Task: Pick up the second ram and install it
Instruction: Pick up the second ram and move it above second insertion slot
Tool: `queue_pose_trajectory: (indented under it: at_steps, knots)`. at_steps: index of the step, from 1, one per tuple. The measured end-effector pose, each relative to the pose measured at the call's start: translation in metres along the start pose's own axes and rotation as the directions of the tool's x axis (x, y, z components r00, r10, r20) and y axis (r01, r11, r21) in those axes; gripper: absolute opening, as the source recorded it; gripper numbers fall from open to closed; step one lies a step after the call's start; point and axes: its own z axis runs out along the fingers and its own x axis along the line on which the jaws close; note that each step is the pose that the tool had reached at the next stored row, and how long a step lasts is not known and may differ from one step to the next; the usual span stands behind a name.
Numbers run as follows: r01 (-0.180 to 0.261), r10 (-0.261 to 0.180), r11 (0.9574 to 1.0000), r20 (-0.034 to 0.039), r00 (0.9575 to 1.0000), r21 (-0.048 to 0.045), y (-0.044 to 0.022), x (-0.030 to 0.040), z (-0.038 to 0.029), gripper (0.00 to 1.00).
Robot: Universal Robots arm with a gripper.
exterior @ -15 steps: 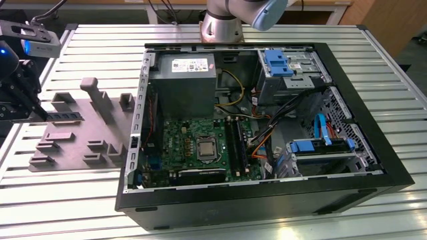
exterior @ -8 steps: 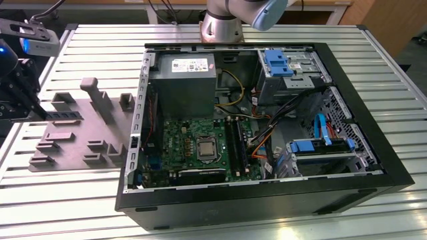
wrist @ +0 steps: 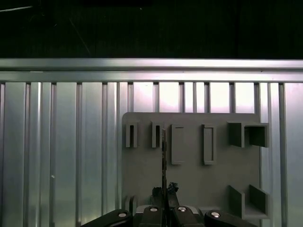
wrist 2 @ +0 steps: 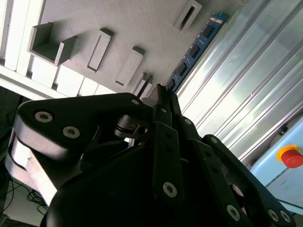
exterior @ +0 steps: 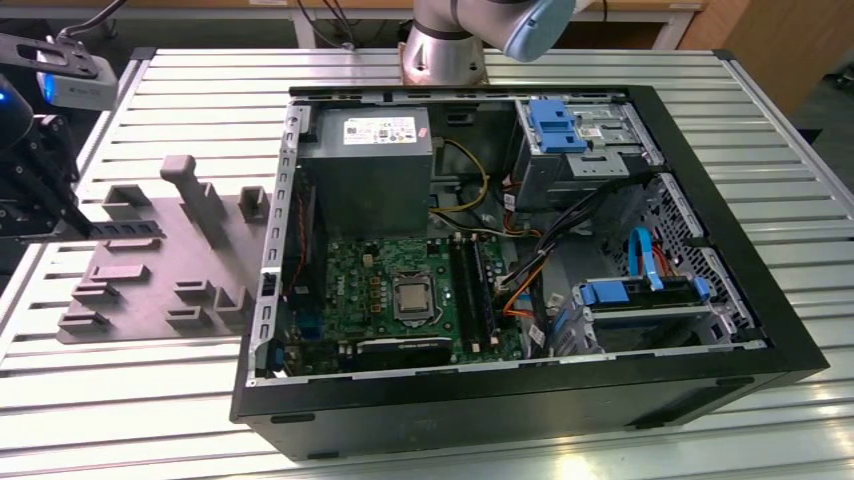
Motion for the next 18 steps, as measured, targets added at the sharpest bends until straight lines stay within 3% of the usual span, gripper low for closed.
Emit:
queue_pose_trajectory:
  at_steps: [18]
  knots:
    - [0.000, 0.000, 1.0000, -0.0001, 1.0000, -0.0001, 0.0001, -0.0001, -0.0066, 0.14]
